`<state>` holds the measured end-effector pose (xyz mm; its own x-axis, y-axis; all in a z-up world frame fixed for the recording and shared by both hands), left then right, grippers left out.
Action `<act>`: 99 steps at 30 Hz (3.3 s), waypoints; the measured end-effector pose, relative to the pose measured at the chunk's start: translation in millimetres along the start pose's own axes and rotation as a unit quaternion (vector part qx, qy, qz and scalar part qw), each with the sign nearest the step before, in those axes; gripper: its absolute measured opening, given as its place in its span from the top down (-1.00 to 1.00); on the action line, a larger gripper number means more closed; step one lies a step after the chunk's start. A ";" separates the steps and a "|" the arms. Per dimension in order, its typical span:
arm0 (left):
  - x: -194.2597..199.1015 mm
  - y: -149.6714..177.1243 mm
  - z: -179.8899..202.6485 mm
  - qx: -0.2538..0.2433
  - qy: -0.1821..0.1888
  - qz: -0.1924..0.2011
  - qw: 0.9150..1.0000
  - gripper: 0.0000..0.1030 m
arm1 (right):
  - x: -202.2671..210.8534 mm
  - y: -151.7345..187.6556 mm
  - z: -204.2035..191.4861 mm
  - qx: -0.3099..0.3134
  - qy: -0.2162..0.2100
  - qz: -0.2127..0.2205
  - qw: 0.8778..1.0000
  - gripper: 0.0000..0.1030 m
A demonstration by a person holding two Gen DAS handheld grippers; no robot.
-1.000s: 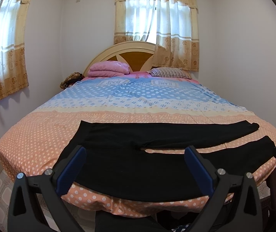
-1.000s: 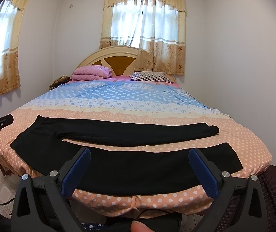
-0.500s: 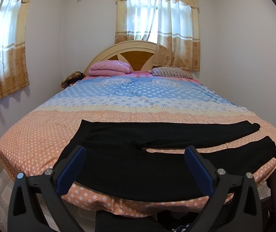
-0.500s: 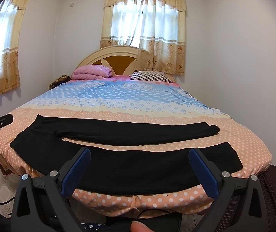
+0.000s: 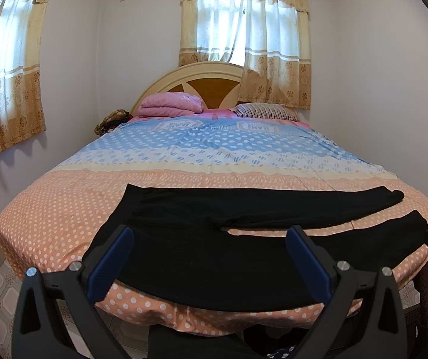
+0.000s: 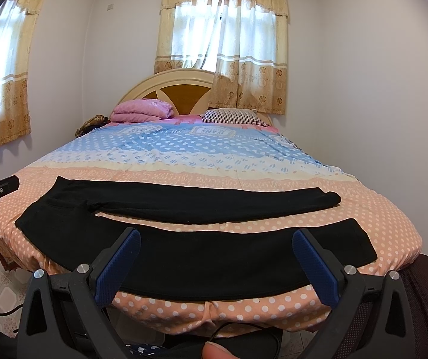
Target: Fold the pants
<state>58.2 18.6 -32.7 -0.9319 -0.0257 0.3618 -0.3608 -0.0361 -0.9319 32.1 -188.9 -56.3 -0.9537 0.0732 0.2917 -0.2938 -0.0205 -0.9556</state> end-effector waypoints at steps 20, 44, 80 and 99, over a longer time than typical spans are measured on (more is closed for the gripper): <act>-1.7 1.5 0.6 0.000 0.000 -0.003 1.000 -1.00 | -0.8 1.6 1.8 0.000 0.000 -0.003 1.000 -0.98; -157.0 19.7 -103.6 0.001 -0.069 -0.086 0.994 -1.00 | -107.1 44.1 126.6 -0.055 0.051 -0.100 0.992 -0.98; -344.1 34.5 -194.9 0.062 -0.008 -0.223 0.973 0.40 | -276.3 11.4 308.9 -0.121 0.147 -0.179 0.965 0.02; -351.8 35.1 -193.5 0.051 -0.015 -0.223 0.973 0.40 | -382.8 18.3 305.4 -0.167 0.015 -0.275 0.947 0.02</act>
<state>366.2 219.7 -197.4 -0.6817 -0.0146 0.7315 -0.7220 -0.1485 -0.6758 372.3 -521.8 -173.0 -0.6592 0.0099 0.7519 -0.7034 0.3454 -0.6212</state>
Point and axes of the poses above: each gripper's, at about its wrist camera, not at the fingertips, and x roughly against the way its jaws point, z to its right, y to its underside, the point moved 6 cm from there along -x, roughly the way its jaws point, and after that the axes turned 6 degrees about z, right-handed, at the moved point
